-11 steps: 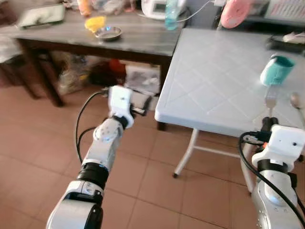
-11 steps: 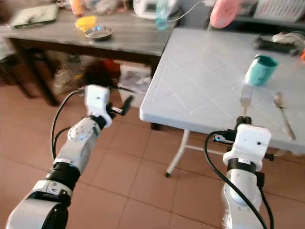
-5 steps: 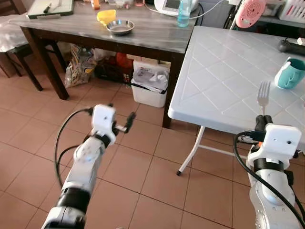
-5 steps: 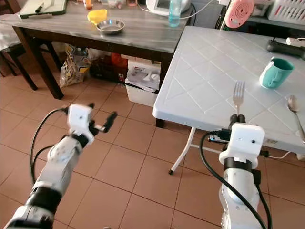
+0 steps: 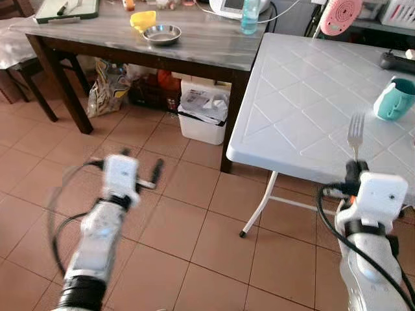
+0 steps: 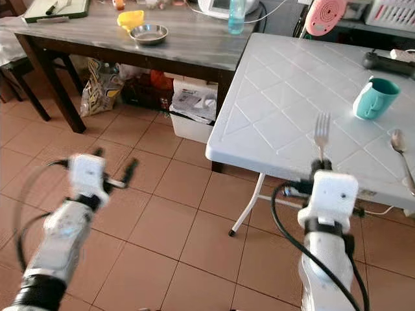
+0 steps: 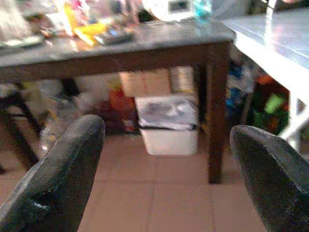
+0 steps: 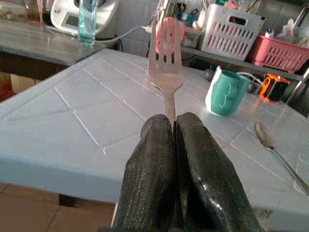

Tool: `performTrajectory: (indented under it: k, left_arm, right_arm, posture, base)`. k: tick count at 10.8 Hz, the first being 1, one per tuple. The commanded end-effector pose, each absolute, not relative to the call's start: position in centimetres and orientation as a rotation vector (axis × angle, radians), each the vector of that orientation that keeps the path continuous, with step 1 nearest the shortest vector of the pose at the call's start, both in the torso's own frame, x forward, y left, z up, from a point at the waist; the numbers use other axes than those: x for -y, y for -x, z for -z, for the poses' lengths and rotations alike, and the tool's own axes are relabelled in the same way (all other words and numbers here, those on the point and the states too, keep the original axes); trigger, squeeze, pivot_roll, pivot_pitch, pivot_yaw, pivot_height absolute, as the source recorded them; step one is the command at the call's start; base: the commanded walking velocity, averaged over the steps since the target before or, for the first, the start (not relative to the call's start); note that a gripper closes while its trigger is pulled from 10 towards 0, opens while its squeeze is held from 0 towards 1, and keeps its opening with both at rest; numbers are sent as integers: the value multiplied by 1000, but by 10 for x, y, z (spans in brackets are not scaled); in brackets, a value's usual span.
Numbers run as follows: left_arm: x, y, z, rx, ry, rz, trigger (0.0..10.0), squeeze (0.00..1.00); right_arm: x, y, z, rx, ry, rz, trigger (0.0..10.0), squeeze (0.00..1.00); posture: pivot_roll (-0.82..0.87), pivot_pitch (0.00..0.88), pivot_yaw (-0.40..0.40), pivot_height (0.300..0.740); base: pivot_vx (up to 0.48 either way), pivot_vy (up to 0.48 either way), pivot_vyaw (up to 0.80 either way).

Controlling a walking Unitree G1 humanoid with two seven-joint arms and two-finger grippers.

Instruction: Setting the table

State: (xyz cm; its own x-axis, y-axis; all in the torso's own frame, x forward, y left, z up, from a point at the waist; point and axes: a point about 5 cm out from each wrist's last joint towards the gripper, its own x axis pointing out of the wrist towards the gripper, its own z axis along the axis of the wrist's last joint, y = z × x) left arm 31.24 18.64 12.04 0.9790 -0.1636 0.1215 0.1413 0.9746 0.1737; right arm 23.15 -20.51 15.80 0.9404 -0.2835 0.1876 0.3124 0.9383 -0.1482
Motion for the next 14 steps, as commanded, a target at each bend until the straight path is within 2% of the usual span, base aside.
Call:
performTrajectory:
  k: [1,3,8,11,14]
  left_arm:
    - [-191,-311,-123,136,-178,129,10000,0]
    - [-179,-312,-123,134,-149,169,10000,0]
    - [-156,-327,-136,150,-106,238,10000,0]
    - [-146,-331,-144,171,-74,294,10000,0]
    - [-142,-332,-146,176,-69,313,10000,0]
  right_arm:
    - [209,-228,-157,166,171,324,10000,0]
    - [204,-228,-155,158,171,306,10000,0]
    - [206,-227,-157,166,172,328,10000,0]
    - [203,-227,-156,169,177,328,10000,0]
    - [205,-231,-158,176,182,328,10000,0]
  posture:
    - [93,110,-23,740]
    - [88,109,-24,740]
    - [57,112,5,740]
    - [54,114,8,740]
    - [60,107,9,740]
  base:
    - [0,0,0]
    - [0,0,0]
    - [0,0,-778]
    - [0,0,0]
    - [291,0,0]
